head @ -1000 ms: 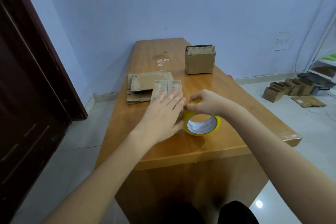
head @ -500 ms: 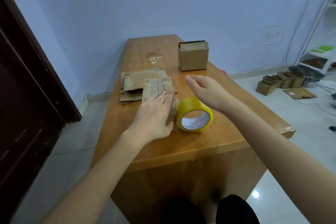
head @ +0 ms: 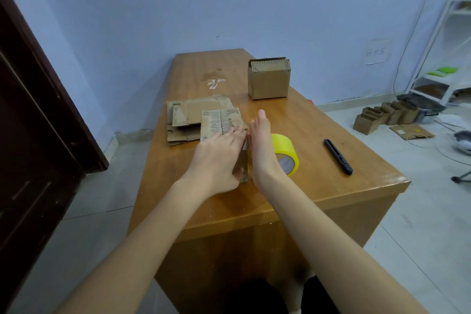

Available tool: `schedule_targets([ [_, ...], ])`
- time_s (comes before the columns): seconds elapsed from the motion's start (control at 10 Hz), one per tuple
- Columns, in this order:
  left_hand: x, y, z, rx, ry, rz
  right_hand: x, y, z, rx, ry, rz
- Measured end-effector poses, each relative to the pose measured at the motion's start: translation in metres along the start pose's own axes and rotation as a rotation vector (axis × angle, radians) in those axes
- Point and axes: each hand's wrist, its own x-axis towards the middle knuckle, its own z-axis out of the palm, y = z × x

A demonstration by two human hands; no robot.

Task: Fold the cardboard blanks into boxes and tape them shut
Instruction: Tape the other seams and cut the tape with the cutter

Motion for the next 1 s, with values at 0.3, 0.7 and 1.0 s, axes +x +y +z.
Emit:
schedule_targets([
  [0.3, -0.002, -0.004, 0.001, -0.014, 0.062, 0.017, 0.019, 0.008, -0.071, -0.475, 0.146, -0.476],
  [0.7, -0.004, -0.009, 0.006, 0.066, 0.093, 0.06, 0.054, 0.004, -0.097, -0.492, -0.105, -0.276],
  [1.0, -0.003, -0.018, 0.025, 0.061, 0.249, 0.11, 0.074, 0.002, -0.089, -0.976, -0.187, -0.165],
])
